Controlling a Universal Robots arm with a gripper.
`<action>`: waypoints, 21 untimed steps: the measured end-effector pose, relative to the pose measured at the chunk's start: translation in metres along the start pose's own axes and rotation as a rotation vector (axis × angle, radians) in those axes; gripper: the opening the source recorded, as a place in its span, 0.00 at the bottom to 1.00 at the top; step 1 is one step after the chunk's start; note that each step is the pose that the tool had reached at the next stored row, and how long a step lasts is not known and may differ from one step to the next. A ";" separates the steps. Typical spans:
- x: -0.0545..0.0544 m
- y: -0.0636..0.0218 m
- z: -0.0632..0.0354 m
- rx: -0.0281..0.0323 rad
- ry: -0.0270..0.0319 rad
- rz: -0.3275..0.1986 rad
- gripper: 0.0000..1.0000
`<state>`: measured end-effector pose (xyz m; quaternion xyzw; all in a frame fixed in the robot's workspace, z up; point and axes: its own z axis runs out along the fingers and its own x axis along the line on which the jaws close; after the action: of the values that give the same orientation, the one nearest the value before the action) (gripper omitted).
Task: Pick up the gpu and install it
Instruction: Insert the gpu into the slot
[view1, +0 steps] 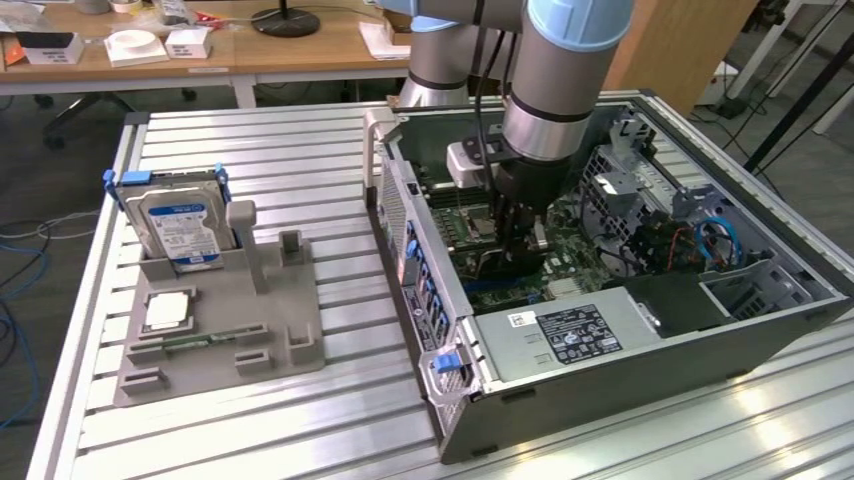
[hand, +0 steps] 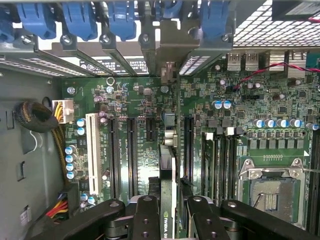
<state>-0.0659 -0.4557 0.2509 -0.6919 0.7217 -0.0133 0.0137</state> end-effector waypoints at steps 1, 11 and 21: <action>0.000 0.0000 0.0006 0.0000 0.0000 0.000 0.26; 0.000 0.0003 0.0076 0.0002 -0.0004 0.000 0.26; 0.000 0.0004 0.0103 0.0001 0.0002 0.000 0.26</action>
<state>-0.0659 -0.4557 0.2407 -0.6919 0.7217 -0.0134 0.0137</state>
